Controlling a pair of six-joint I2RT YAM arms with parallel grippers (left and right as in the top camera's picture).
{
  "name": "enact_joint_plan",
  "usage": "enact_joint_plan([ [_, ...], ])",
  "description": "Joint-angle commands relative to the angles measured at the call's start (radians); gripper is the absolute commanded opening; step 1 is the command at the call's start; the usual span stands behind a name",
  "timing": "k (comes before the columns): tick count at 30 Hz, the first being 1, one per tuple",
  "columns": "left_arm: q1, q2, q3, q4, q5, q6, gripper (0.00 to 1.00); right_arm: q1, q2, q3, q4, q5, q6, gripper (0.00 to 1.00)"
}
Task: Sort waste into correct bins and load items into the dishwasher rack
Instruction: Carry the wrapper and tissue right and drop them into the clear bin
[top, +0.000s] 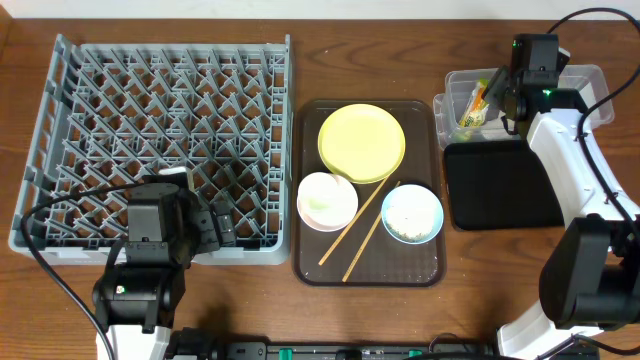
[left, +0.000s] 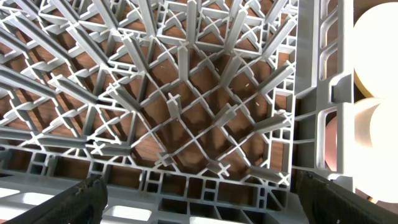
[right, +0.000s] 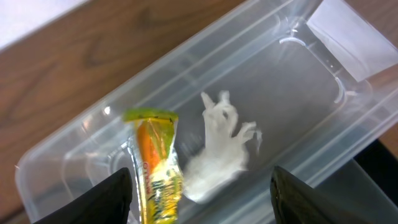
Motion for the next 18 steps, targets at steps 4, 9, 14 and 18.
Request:
enact_joint_plan([
  [4, 0.005, -0.001, 0.024, -0.002, -0.001, -0.01, 0.99, -0.009, -0.099, 0.003, -0.061, -0.105, -0.175, 0.73],
  [9, 0.005, -0.001, 0.024, -0.002, -0.001, -0.01, 0.99, -0.005, -0.2, 0.003, -0.188, -0.421, -0.322, 0.75],
  [14, 0.005, -0.001, 0.024, -0.002, -0.002, -0.01, 0.99, 0.049, -0.254, 0.003, -0.377, -0.586, -0.416, 0.75],
  [18, 0.005, -0.001, 0.024, -0.002, -0.002, -0.01, 0.99, 0.145, -0.253, -0.011, -0.505, -0.579, -0.452, 0.74],
])
